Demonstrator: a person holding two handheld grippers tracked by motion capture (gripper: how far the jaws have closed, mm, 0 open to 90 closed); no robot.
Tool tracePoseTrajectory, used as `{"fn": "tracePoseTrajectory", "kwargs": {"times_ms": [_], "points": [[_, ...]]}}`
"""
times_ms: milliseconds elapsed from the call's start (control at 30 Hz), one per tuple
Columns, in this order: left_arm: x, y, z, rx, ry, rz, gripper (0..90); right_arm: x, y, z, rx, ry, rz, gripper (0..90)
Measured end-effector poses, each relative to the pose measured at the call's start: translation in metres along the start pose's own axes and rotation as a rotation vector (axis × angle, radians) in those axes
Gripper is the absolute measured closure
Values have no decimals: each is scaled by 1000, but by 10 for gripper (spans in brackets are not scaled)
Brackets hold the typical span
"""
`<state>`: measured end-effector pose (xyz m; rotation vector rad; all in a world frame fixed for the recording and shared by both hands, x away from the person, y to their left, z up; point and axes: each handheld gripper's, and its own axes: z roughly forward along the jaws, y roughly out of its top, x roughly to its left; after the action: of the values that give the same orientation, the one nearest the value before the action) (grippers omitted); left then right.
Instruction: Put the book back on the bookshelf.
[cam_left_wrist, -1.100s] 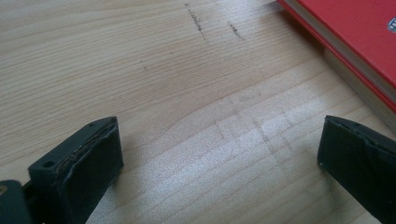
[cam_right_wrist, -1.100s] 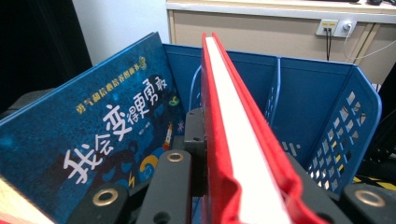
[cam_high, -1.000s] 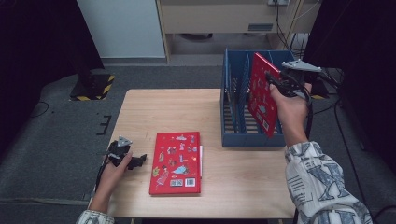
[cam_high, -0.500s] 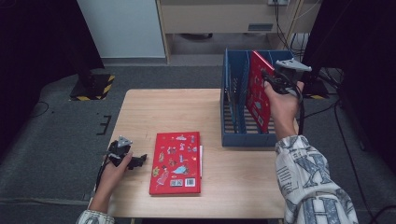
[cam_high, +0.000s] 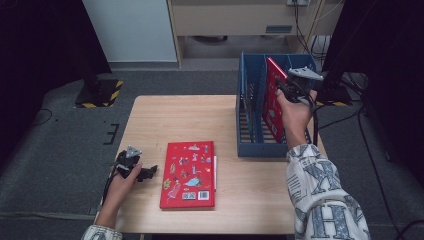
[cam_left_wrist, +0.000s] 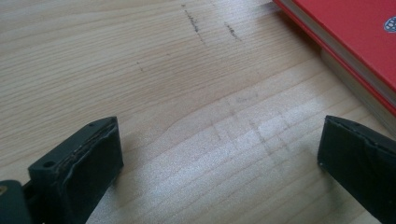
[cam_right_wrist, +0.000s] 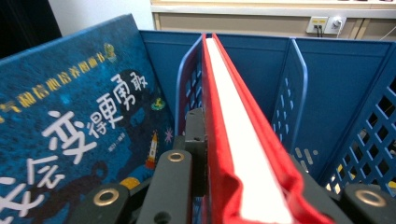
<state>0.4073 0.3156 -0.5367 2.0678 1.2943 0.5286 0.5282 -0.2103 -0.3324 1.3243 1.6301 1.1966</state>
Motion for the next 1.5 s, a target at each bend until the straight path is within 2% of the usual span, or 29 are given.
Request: {"fn": "tracePoseTrajectory", "kwargs": {"times_ms": [267,633,900,1500], "points": [[0,0,0,0,-1,1,0,-2,-8,8,6,-11,13,794],[0,0,0,0,-3,3,0,2,-14,16,1,-13,-2,794],[-1,0,0,1,-4,4,0,2,-22,21,-2,-14,7,794],[-1,1,1,0,-7,8,0,4,-28,23,-9,-18,-1,793]]}}
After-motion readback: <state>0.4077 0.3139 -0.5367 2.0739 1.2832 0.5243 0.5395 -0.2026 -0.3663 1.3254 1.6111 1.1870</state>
